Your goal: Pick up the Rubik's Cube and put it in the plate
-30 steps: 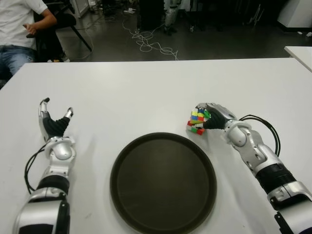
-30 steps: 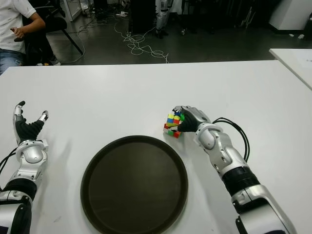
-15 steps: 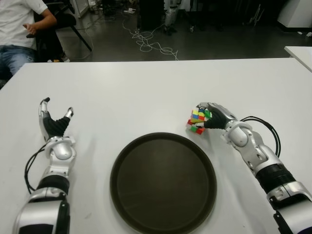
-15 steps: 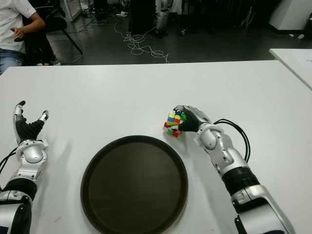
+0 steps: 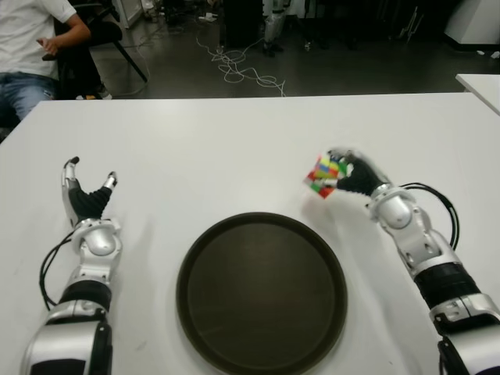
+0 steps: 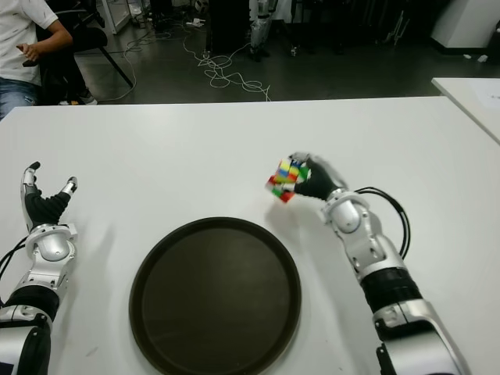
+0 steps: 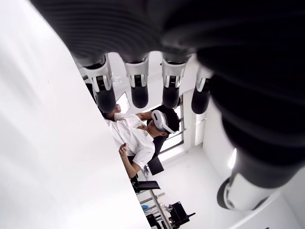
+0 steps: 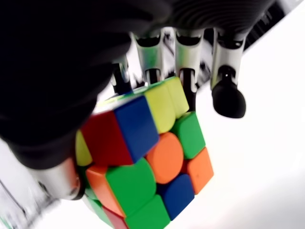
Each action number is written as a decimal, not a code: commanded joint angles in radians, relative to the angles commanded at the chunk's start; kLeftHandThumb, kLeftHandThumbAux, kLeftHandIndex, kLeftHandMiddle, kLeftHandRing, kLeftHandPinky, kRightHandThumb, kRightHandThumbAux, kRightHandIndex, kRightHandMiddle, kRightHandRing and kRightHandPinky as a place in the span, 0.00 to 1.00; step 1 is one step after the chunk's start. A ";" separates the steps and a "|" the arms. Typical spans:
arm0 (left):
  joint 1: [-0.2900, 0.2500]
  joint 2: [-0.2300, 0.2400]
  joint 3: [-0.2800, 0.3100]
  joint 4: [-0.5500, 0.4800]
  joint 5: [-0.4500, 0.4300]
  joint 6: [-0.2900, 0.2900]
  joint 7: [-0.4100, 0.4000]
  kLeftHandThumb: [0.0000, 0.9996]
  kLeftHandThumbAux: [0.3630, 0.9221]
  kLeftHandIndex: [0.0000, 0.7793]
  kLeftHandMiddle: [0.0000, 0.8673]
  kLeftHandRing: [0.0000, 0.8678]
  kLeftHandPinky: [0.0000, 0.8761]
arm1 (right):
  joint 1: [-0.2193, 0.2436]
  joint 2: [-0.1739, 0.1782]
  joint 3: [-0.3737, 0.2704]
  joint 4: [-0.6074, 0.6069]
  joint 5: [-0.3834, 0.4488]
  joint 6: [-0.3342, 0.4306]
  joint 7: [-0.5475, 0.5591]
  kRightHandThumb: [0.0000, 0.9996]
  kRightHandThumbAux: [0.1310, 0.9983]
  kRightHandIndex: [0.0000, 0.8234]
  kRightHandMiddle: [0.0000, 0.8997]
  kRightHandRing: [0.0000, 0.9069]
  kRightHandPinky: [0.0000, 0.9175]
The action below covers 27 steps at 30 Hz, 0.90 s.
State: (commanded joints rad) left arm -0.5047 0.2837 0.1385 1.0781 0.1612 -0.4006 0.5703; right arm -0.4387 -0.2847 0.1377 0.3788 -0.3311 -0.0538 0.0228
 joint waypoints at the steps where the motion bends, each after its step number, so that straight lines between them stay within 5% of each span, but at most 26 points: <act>1: -0.001 0.000 0.000 0.001 0.001 0.001 0.000 0.00 0.61 0.01 0.03 0.01 0.02 | 0.004 0.005 -0.007 -0.011 0.008 -0.001 -0.003 0.71 0.68 0.53 0.88 0.88 0.87; 5: -0.004 0.000 0.000 0.005 -0.001 -0.001 -0.004 0.00 0.63 0.02 0.03 0.02 0.03 | 0.023 0.036 -0.036 -0.069 0.053 -0.009 -0.013 0.71 0.68 0.53 0.89 0.89 0.87; 9: -0.007 0.001 0.002 0.009 -0.005 -0.003 -0.010 0.00 0.65 0.02 0.04 0.02 0.03 | 0.074 0.087 -0.081 -0.146 0.186 -0.057 0.036 0.71 0.68 0.53 0.89 0.90 0.88; 16: -0.006 -0.002 0.006 0.009 -0.012 -0.012 -0.013 0.00 0.65 0.03 0.04 0.03 0.03 | 0.088 0.095 -0.099 -0.184 0.269 -0.045 0.108 0.71 0.68 0.53 0.90 0.90 0.87; 27: -0.003 -0.003 0.003 0.009 -0.015 -0.024 -0.013 0.00 0.64 0.02 0.02 0.01 0.03 | 0.119 0.111 -0.123 -0.310 0.429 0.141 0.238 0.71 0.68 0.53 0.89 0.89 0.87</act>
State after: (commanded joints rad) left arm -0.5074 0.2811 0.1417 1.0866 0.1459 -0.4250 0.5573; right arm -0.3194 -0.1732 0.0148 0.0685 0.0978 0.0868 0.2603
